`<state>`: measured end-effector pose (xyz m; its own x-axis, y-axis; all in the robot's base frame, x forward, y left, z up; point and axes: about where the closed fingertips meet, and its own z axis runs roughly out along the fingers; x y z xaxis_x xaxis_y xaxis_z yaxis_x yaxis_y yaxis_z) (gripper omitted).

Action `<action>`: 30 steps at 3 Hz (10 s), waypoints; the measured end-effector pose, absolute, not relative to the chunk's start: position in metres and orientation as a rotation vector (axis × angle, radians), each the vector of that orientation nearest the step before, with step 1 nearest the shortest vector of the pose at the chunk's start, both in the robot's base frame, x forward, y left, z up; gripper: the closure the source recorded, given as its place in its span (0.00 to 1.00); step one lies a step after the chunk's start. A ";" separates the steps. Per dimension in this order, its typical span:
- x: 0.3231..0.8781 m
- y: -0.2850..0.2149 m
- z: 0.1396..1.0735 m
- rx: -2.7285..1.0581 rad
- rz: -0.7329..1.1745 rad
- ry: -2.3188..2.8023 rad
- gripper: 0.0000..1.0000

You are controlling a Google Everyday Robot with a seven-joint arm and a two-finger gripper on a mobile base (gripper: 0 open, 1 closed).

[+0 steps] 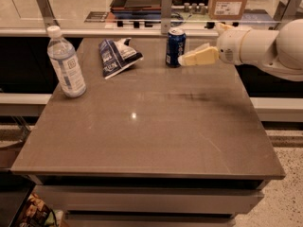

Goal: Knock pepsi can over

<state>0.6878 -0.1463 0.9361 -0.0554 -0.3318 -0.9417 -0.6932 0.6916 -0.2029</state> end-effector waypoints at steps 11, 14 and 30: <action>0.768 -0.083 0.883 -0.772 0.699 1.554 0.66; 0.770 -0.074 0.885 -0.792 0.705 1.560 1.00; 0.752 -0.134 0.833 -1.177 0.120 2.339 0.13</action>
Offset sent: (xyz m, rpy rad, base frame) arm 0.0338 0.0106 -0.0247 0.1492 0.0762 0.0569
